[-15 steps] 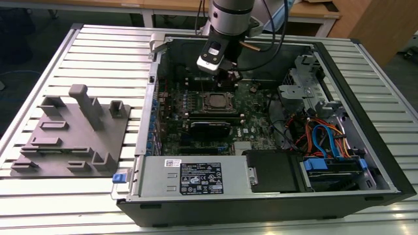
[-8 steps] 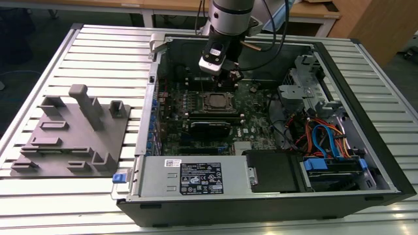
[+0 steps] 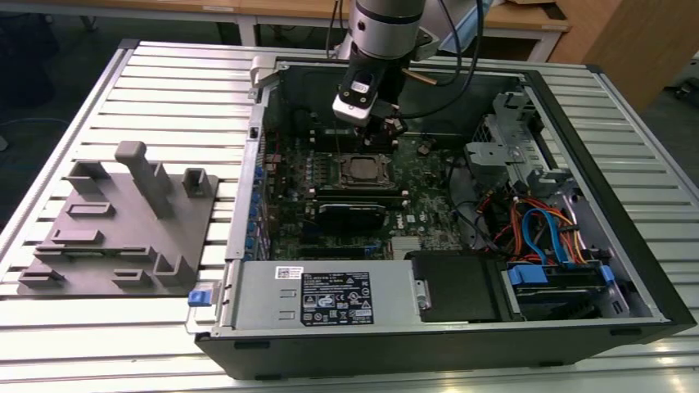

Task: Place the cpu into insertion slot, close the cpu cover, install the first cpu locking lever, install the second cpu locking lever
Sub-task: 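Install the first cpu locking lever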

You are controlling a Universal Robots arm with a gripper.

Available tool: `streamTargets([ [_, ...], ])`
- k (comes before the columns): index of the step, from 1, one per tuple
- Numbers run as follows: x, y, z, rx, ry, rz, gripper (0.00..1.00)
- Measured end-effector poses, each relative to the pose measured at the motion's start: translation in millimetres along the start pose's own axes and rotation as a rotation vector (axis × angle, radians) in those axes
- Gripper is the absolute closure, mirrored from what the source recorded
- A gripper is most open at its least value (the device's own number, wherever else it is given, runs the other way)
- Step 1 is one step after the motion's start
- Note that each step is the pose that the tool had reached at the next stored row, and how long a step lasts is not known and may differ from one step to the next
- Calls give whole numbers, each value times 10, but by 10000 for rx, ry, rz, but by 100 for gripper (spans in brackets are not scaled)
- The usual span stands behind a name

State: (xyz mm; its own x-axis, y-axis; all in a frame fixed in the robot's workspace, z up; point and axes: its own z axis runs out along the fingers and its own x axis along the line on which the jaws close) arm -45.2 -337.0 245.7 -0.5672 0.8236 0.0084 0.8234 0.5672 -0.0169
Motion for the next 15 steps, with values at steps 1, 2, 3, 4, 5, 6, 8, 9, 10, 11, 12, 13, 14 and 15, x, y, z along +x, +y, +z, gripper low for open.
streamTargets([
  [1,0,0,0,0,0,-7,90],
  [2,0,0,0,0,0,-23,90],
  [3,0,0,0,1,-1,-50,90],
  [4,0,0,0,1,-2,-87,90],
  [5,0,0,0,1,-2,-125,90],
  [6,0,0,0,2,-3,-161,90],
  [8,0,0,0,2,-5,-246,90],
  [9,0,0,0,2,-5,-308,90],
  [10,0,0,0,3,-7,-388,90],
  [11,0,0,0,4,-9,-503,90],
  [12,0,0,0,5,-11,-625,90],
  [13,0,0,0,6,-13,-760,90],
  [14,0,0,0,7,-15,-900,90],
  [15,0,0,0,9,-18,-1031,90],
])
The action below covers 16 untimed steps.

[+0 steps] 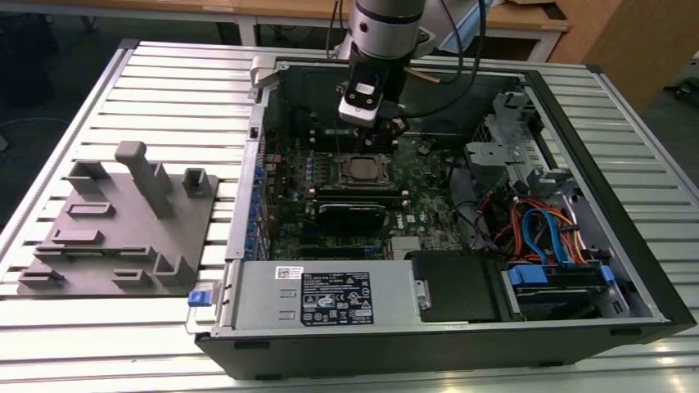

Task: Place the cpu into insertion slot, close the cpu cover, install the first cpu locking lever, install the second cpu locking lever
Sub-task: 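Install the first cpu locking lever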

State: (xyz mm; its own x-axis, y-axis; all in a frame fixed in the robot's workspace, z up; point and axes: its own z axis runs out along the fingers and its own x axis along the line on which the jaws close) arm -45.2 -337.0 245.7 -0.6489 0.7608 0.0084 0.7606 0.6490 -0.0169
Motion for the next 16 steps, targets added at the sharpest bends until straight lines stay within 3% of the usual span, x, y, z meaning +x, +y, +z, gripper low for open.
streamTargets([
  [3,0,0,0,2,-3,-212,90],
  [16,0,0,0,2,-5,-295,90],
])
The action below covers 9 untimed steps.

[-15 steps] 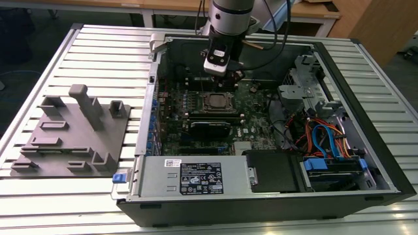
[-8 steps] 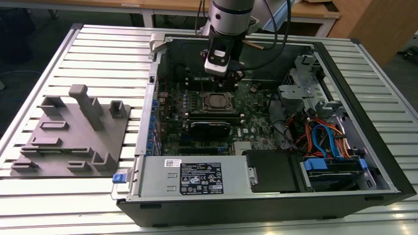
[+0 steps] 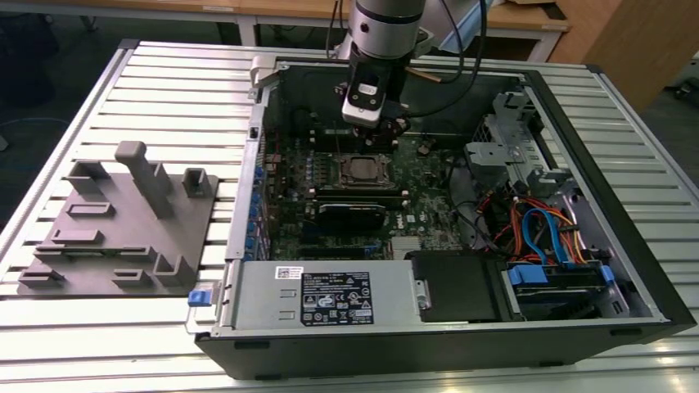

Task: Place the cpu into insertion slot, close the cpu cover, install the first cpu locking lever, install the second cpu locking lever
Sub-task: 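Install the first cpu locking lever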

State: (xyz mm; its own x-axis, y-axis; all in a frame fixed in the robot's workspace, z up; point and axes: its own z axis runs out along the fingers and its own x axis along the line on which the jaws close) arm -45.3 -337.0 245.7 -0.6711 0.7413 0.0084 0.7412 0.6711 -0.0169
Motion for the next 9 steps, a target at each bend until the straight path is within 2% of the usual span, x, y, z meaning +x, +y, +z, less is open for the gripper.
streamTargets([
  [9,0,0,0,0,1,-2,90],
])
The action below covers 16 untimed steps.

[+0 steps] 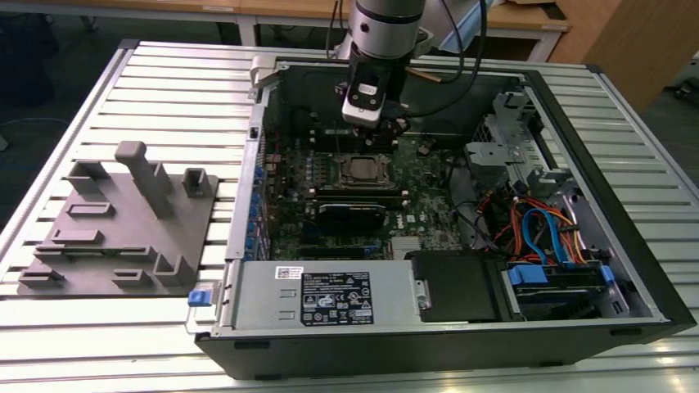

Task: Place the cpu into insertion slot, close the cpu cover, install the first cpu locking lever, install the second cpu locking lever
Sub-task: 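Install the first cpu locking lever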

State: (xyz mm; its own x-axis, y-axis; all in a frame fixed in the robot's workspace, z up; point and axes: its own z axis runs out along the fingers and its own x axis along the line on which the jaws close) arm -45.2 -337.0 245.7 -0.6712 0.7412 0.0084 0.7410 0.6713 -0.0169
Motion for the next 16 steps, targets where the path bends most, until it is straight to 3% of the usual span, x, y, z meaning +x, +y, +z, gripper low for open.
streamTargets([
  [12,1,-2,-122,-5,-4,-14,90],
  [16,1,-2,-122,-6,-9,-585,90],
])
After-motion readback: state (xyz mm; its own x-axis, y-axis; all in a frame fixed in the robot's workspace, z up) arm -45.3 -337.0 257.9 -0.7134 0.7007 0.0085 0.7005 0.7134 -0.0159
